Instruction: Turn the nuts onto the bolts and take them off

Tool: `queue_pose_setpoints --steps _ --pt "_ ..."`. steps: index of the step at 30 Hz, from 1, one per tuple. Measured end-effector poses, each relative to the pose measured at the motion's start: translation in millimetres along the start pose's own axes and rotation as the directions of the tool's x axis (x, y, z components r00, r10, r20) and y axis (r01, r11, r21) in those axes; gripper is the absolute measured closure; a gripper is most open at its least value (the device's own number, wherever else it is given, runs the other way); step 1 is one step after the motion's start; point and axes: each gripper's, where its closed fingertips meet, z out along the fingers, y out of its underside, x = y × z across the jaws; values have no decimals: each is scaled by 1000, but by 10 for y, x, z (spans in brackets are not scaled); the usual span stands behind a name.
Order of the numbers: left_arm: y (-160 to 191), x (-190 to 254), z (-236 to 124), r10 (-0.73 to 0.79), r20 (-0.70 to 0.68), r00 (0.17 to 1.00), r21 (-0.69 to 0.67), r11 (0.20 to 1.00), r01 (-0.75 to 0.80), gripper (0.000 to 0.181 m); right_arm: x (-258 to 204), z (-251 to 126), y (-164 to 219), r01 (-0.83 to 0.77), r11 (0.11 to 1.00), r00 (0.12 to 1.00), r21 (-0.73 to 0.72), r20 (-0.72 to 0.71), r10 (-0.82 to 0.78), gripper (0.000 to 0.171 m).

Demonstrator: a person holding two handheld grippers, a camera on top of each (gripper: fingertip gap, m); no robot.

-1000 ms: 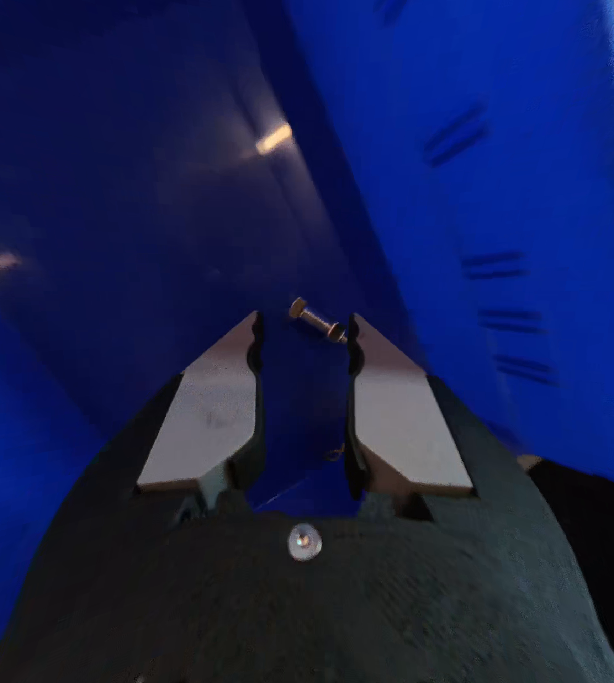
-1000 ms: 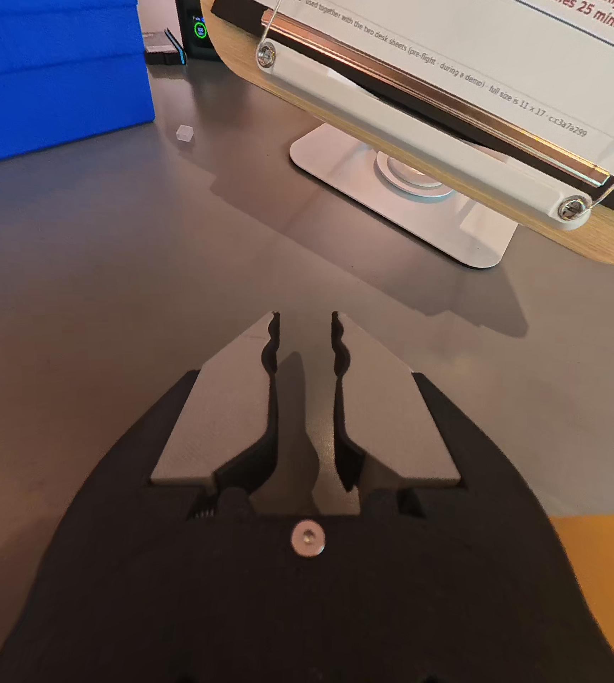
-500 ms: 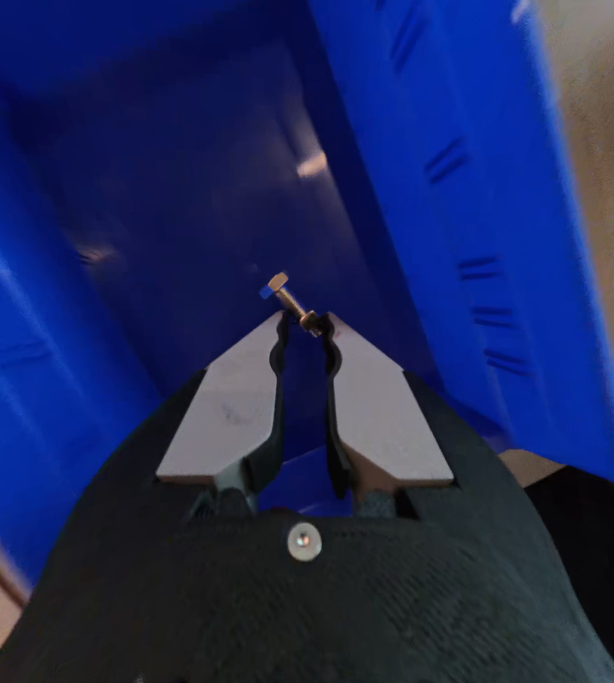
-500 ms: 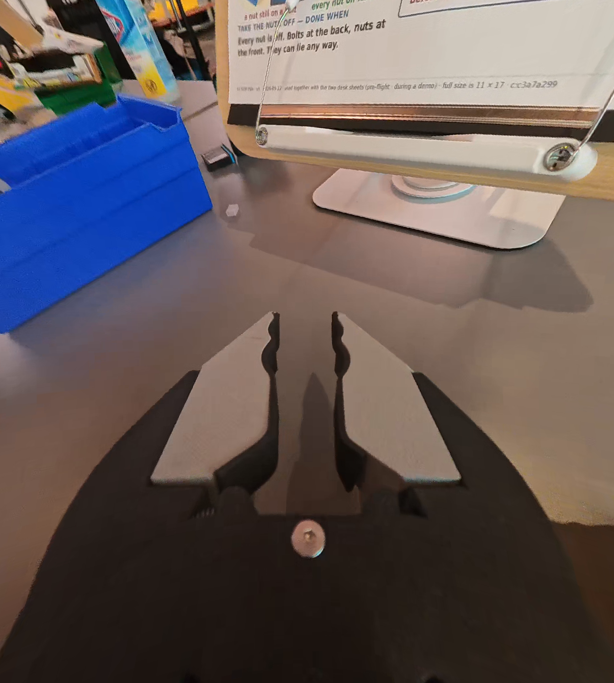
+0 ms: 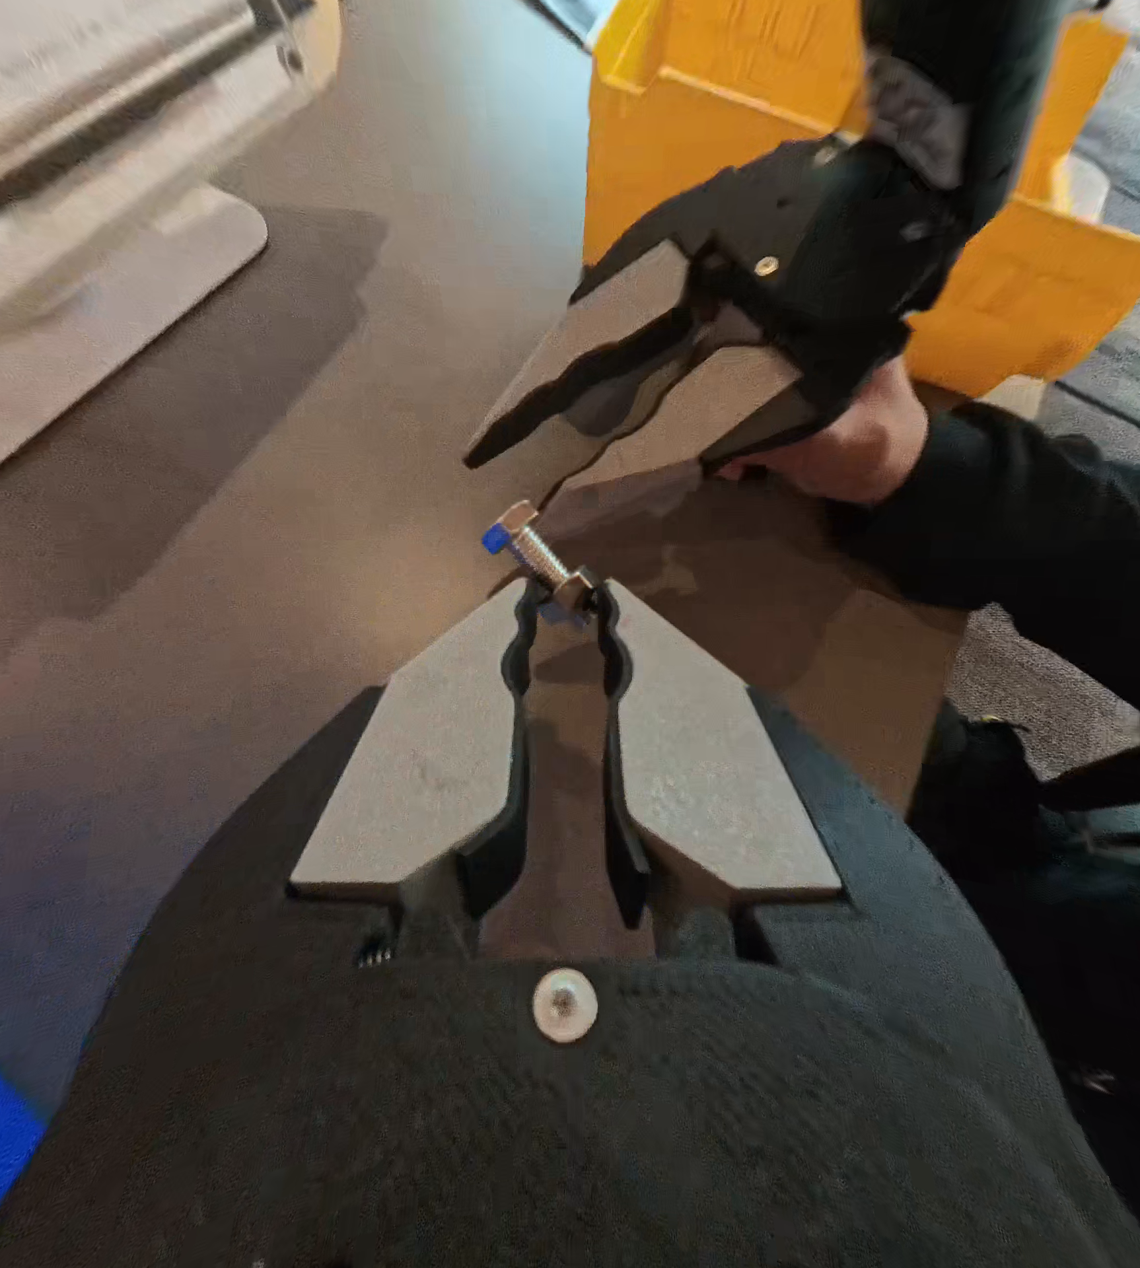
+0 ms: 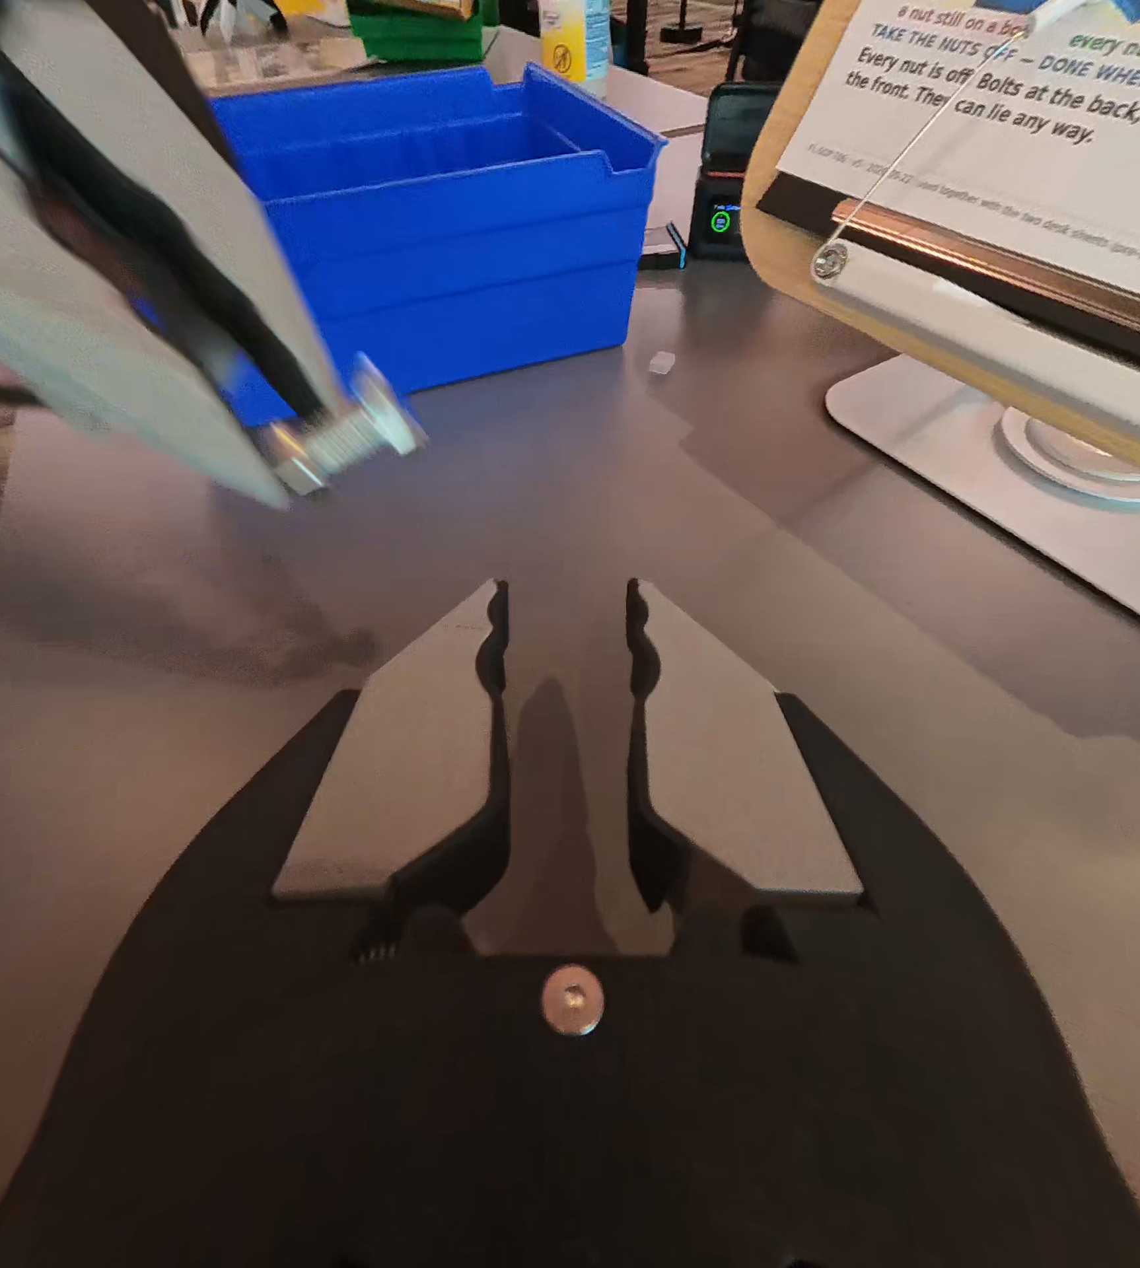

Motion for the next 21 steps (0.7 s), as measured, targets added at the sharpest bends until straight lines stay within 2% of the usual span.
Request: queue_pose_setpoints --steps 2,6,7,10,13,15,18,21 --pt "74 -97 284 -64 -24 998 3 998 64 166 -45 -32 -1 12 1000 1000 5 19 -13 138" --pt "-102 -284 475 -135 -126 983 136 979 152 166 61 -86 28 82 996 994 -26 -67 -84 163" --pt "-147 -330 491 -144 -151 978 168 971 169 166 33 -89 79 104 993 993 -59 -42 -107 142" --pt "-244 -443 492 -161 -196 967 249 946 208 166 47 -72 84 91 993 994 -69 -51 -95 139" --pt "-223 -421 552 -160 -238 958 233 948 216 166 189 -55 62 115 990 978 -78 -164 -126 138" --pt "-206 -389 590 -174 -255 951 221 947 232 166 212 -29 39 124 989 973 -79 -187 -137 130" --pt "-275 -268 567 -223 -370 902 232 918 322 166 210 -2 -33 143 988 965 -57 -215 -152 124" --pt "-310 -197 560 -272 -446 853 214 893 397 166 243 5 -50 215 972 927 -96 -295 -234 129"
